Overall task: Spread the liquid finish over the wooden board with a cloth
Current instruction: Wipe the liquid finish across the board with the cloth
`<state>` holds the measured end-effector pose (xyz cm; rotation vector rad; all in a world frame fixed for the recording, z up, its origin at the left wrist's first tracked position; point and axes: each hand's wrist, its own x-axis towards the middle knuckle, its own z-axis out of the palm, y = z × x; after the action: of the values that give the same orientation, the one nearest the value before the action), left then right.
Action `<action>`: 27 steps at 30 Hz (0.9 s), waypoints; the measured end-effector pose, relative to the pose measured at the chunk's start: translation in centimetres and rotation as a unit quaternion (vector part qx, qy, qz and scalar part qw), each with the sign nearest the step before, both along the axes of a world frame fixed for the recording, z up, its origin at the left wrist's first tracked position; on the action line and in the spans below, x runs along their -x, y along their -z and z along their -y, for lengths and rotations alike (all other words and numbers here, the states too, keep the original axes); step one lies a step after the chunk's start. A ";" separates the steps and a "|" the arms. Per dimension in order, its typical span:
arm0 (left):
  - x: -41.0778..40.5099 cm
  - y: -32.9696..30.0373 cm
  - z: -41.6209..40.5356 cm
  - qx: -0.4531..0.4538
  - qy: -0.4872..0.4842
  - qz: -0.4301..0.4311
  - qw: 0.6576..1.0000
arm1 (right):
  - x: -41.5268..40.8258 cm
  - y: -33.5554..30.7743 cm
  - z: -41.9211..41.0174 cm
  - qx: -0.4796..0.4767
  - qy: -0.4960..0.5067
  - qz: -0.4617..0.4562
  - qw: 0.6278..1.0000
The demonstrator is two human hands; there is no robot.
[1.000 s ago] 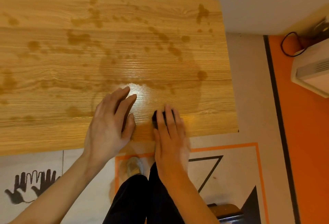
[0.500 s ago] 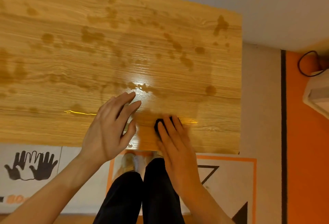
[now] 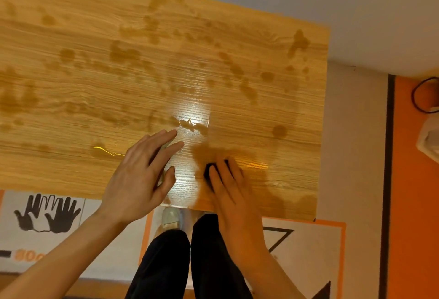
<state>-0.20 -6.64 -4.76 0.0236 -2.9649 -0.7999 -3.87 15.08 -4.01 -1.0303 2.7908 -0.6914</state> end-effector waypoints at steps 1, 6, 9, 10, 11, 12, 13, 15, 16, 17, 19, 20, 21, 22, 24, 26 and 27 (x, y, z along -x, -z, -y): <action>0.1 0.0 0.0 0.001 0.001 0.002 1.000 | 1.2 0.2 0.0 -0.003 -0.017 -0.003 1.000; 0.5 -1.0 -0.1 -0.016 -0.010 0.001 1.000 | 12.1 0.5 4.7 0.020 0.094 0.002 0.995; 2.8 -1.8 -0.7 -0.008 -0.034 -0.011 0.999 | 13.7 0.3 5.3 0.034 0.110 0.001 0.993; 4.0 -1.8 -0.9 -0.007 -0.043 -0.012 0.999 | 12.5 0.1 4.6 0.030 0.105 -0.005 0.994; 5.4 -1.6 -1.2 -0.010 -0.054 -0.013 0.998 | 10.5 0.0 3.3 0.019 0.098 -0.011 0.995; 6.7 -1.3 -1.5 -0.018 -0.068 -0.013 0.997 | 8.3 -0.1 1.6 0.006 0.083 -0.009 0.996; 8.1 -1.1 -1.6 -0.028 -0.082 -0.012 0.996 | 5.8 -0.2 -0.2 -0.007 0.067 -0.004 0.998; 9.8 -0.6 -1.8 -0.033 -0.100 -0.011 0.994 | 2.2 -0.5 -3.1 -0.015 0.041 -0.002 0.999; 10.3 -0.4 -1.9 -0.025 -0.105 -0.014 0.994 | 2.5 -0.5 -3.7 -0.014 0.021 -0.007 1.000; 10.5 -0.3 -1.9 -0.017 -0.107 -0.019 0.994 | 3.9 -0.4 -3.7 -0.015 0.015 -0.014 1.000; 10.5 -0.3 -1.9 -0.008 -0.102 -0.028 0.994 | 8.7 -0.2 -1.8 -0.029 0.041 -0.021 0.998; 10.4 -0.4 -1.9 -0.005 -0.100 -0.029 0.995 | 11.5 -0.1 -0.6 -0.034 0.070 -0.017 0.997; 10.3 -0.4 -1.9 -0.001 -0.100 -0.029 0.995 | 14.2 0.0 0.5 -0.030 0.102 -0.016 0.994; 10.3 -0.4 -1.9 0.004 -0.101 -0.029 0.994 | 16.1 0.1 1.3 -0.016 0.130 -0.018 0.991; 10.2 -0.4 -2.1 0.010 -0.104 -0.025 0.994 | 16.4 -0.1 1.5 -0.001 0.148 -0.011 0.989; 10.1 -0.5 -2.1 0.012 -0.105 -0.020 0.994 | 12.5 -0.6 -0.3 -0.007 0.126 0.000 0.992; 10.1 -0.6 -2.1 0.013 -0.105 -0.020 0.994 | 9.8 -0.6 -1.7 -0.007 0.107 0.001 0.994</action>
<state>-10.28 -4.51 -4.19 0.3093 -2.8715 -0.7248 -13.62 16.80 -3.45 -0.7332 2.9280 -0.6912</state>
